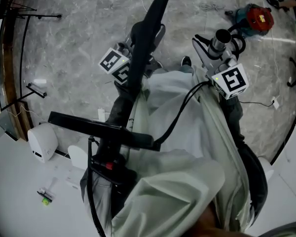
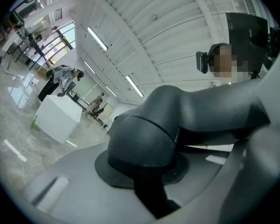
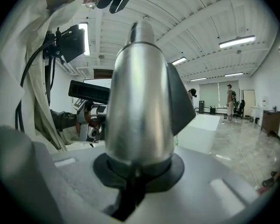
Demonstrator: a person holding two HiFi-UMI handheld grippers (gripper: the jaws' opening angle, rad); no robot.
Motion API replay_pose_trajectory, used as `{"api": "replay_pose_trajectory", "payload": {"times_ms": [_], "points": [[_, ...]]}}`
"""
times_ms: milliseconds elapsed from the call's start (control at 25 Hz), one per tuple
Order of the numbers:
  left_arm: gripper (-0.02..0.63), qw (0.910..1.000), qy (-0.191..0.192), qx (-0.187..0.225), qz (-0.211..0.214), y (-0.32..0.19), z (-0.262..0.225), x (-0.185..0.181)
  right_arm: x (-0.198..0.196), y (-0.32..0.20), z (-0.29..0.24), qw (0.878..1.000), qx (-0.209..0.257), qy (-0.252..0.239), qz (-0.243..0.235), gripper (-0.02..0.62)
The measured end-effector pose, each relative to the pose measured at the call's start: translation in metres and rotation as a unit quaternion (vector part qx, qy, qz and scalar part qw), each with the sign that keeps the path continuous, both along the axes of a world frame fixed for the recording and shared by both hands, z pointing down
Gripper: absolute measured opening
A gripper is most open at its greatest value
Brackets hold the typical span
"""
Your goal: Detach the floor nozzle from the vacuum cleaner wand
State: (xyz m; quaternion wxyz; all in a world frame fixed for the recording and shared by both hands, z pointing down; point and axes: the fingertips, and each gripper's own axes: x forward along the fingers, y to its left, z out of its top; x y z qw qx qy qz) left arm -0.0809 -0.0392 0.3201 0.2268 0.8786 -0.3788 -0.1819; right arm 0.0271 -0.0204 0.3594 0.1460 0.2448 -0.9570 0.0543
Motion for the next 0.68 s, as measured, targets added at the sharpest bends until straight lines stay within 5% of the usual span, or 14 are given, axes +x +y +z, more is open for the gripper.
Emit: {"api": "replay_pose_trajectory", "payload": {"times_ms": [680], "points": [[0.075, 0.9997, 0.018, -0.010, 0.015, 0.000, 0.002, 0.011, -0.016, 0.017, 0.011, 0.999, -0.015, 0.018, -0.031, 0.041]]}}
